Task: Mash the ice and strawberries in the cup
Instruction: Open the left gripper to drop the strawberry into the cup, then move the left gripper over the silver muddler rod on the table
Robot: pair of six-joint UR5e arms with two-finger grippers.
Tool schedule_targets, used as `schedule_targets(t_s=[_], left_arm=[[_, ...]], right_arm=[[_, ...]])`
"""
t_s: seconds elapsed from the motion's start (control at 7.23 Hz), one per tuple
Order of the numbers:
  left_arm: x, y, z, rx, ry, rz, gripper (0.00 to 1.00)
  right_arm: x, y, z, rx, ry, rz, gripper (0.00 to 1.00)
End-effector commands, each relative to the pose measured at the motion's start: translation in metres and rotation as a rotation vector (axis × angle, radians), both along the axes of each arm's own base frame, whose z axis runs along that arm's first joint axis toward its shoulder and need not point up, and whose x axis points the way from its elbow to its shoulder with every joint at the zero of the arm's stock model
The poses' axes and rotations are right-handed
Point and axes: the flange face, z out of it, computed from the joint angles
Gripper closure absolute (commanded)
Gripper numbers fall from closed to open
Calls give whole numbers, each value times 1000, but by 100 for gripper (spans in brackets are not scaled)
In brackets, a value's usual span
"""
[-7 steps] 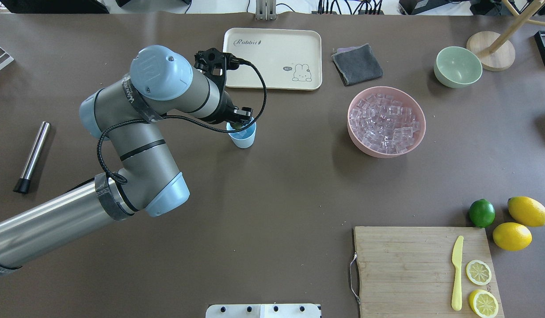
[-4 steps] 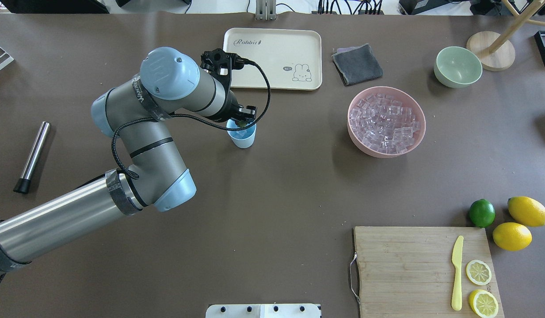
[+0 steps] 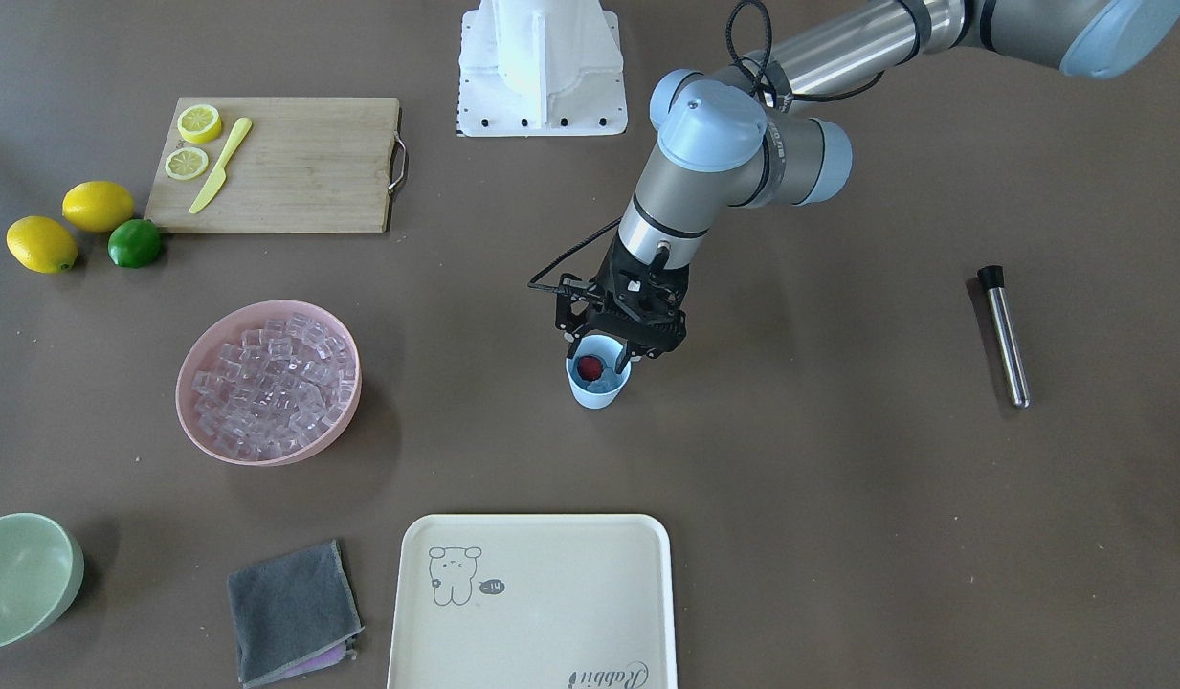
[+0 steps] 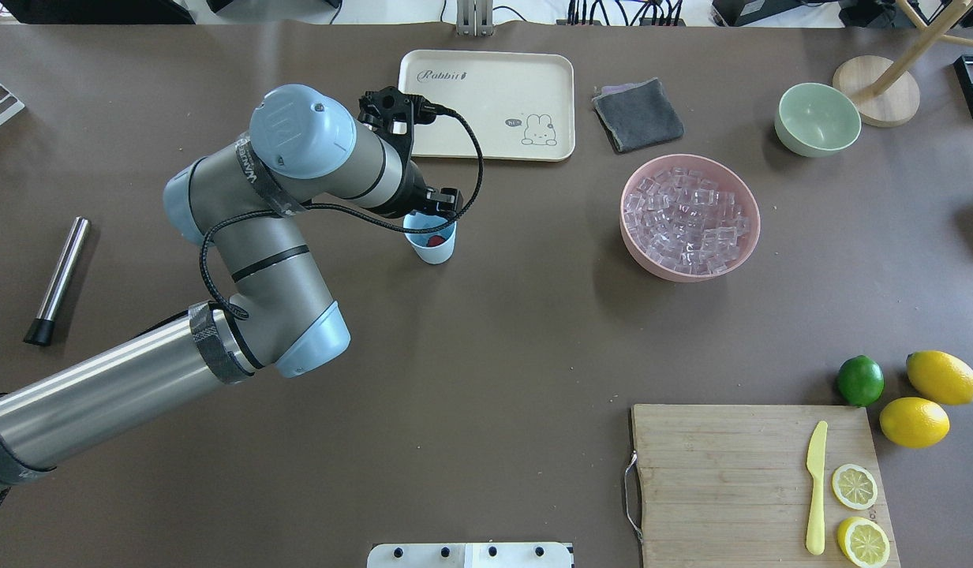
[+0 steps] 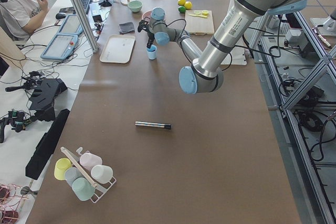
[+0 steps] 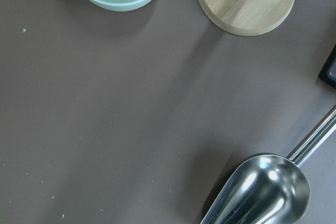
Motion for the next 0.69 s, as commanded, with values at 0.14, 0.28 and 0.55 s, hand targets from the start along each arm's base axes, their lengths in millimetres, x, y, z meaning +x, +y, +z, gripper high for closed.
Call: schedule_targets(t_s=[0.14,0.28,0.55], left_arm=[[-68,-34,44,-54,-24,-59,3],[-119,-55,93,-139,-29,-43,3],[-234,-89,179,-194,-67,-29,3]], right_arm=[[0,0,-6,1,-4,11,1],[-1,0,-7,1,-14,9,1],[-3,-7,-12,5,-32,2,1]])
